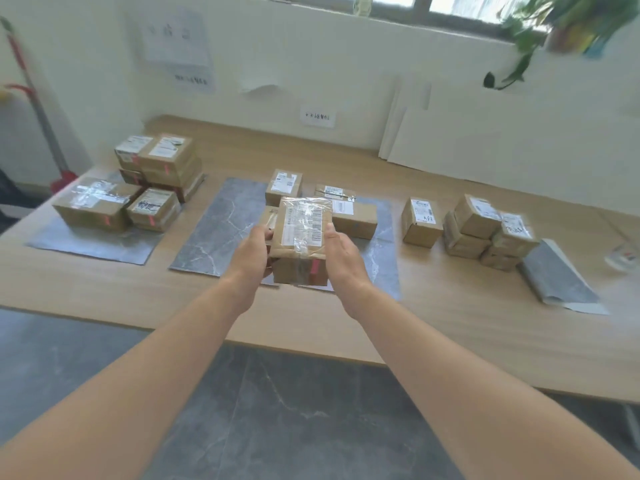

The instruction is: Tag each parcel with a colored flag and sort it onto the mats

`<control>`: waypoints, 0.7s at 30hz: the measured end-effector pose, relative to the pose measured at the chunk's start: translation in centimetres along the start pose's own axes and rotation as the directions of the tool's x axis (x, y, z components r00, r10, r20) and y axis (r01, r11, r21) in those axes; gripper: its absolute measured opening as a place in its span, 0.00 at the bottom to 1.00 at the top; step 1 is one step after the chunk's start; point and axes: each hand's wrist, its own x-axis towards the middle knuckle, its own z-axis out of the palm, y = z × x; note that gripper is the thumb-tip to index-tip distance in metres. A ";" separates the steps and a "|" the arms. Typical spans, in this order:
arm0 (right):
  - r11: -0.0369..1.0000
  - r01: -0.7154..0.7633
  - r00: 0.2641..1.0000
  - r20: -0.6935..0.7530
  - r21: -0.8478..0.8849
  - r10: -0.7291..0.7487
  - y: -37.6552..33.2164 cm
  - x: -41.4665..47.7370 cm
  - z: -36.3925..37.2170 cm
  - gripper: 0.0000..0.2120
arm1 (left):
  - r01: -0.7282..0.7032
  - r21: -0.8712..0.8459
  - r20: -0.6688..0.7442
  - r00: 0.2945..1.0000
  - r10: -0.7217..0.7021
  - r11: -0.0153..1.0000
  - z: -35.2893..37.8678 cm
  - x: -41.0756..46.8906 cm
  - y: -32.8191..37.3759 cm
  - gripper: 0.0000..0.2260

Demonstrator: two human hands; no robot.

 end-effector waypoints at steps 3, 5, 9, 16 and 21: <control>0.999 0.032 0.999 0.029 0.013 -0.032 -2.5 -0.6 -0.2 0.26 | -0.045 0.003 -0.032 0.998 0.045 0.999 -0.7 -1.5 2.3 0.17; 0.998 0.058 0.997 0.044 0.019 -0.058 -4.0 -0.9 0.3 0.27 | -0.080 0.002 -0.047 0.996 0.080 0.997 -1.4 -2.3 4.0 0.17; 0.996 0.092 0.992 0.082 -0.010 -0.091 -7.0 -1.4 2.6 0.28 | -0.116 -0.002 -0.108 0.987 0.115 0.993 -4.4 -3.2 6.4 0.16; 0.993 0.112 0.983 0.152 -0.040 -0.105 -10.2 -1.1 11.5 0.28 | -0.069 0.001 -0.180 0.981 0.068 0.998 -13.7 -1.8 8.6 0.17; 0.998 0.062 0.981 0.183 0.000 -0.061 -11.5 -0.2 22.0 0.28 | -0.059 -0.006 -0.209 0.976 0.057 0.998 -23.0 1.7 8.7 0.16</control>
